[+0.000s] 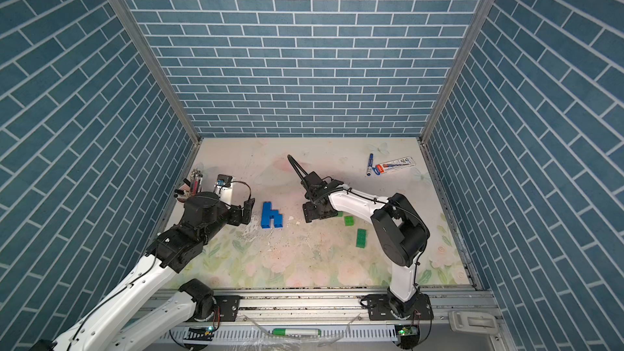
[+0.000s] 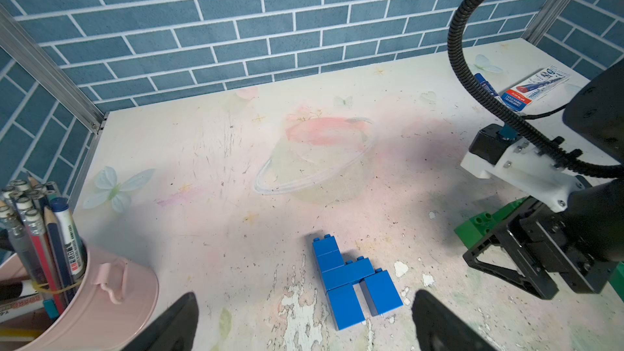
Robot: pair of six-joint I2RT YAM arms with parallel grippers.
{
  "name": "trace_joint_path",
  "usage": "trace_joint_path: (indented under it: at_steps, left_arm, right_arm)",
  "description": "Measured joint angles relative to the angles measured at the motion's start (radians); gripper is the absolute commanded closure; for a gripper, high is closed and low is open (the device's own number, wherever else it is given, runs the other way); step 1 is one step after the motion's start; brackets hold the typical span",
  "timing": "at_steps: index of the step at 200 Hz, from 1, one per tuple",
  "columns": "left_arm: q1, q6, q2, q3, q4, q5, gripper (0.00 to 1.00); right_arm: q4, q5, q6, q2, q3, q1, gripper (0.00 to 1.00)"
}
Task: Assemble the letter h with lego
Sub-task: Adjust the lego brick at the center of the board, then pick up the lego brick from the center of the board.
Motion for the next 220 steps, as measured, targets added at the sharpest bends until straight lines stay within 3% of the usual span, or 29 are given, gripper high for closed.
trace_joint_path:
  at_steps: [82, 151, 220]
  left_arm:
    - [0.000, -0.009, 0.000, 0.000, -0.005, 0.011, 0.01]
    - [0.000, -0.046, -0.030, 0.000, -0.019, 0.056, 0.01]
    - [0.000, -0.043, -0.003, 0.000, -0.022, 0.084, 0.01]
  right_arm:
    - [-0.051, 0.089, 0.046, -0.204, -0.070, -0.002, 0.26]
    - [-0.145, 0.152, 0.155, -0.563, -0.423, -0.132, 0.31]
    - [-0.113, 0.090, 0.183, -0.574, -0.558, -0.188, 0.43]
